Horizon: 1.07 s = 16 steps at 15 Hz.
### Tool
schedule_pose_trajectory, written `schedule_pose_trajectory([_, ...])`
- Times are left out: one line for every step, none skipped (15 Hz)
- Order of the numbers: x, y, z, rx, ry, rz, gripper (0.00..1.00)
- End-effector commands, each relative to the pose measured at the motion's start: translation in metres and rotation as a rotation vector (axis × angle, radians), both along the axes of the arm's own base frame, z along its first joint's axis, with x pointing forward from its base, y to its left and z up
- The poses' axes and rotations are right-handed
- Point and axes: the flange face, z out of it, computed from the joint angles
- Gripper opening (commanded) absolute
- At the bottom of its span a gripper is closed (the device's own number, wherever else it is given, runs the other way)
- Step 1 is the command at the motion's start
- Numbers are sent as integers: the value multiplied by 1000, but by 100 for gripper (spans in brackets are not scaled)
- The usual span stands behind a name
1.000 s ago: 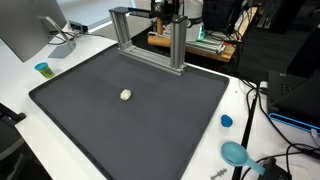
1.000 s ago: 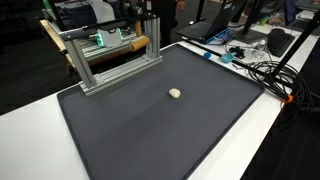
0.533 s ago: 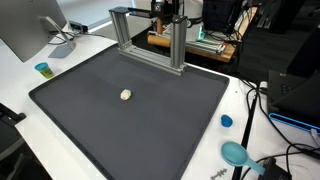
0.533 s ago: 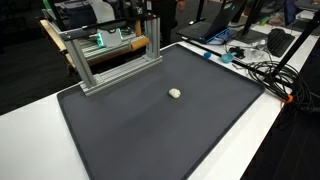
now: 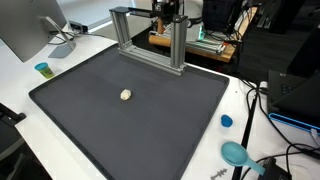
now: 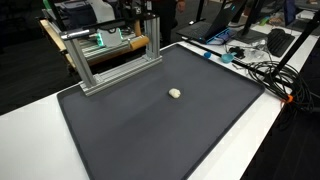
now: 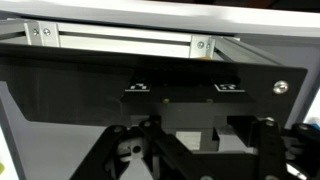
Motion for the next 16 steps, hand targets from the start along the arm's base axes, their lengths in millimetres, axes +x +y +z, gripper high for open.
schedule_pose_trajectory([-1,13,-22,22,85,-6,45])
schedule_pose_trajectory([0,12,-22,20,88,-7,44])
schedule_pose_trajectory([1,9,-20,16,89,-13,38])
schedule_pose_trajectory([1,6,-17,16,90,-18,33])
schedule_pose_trajectory([1,5,-13,19,94,-18,28])
schedule_pose_trajectory([1,6,-12,22,98,-12,28])
schedule_pose_trajectory([1,6,-12,26,101,-5,27])
schedule_pose_trajectory([1,7,-11,33,103,-2,27])
schedule_pose_trajectory([1,5,-9,51,101,1,23])
schedule_pose_trajectory([2,5,-8,66,100,3,22])
schedule_pose_trajectory([4,4,-5,99,88,14,22])
schedule_pose_trajectory([6,2,-4,106,85,6,22])
schedule_pose_trajectory([7,-2,-3,105,75,-6,22])
schedule_pose_trajectory([7,-3,-2,104,70,-15,22])
schedule_pose_trajectory([8,-5,0,115,71,-14,22])
schedule_pose_trajectory([10,-8,3,112,64,-28,22])
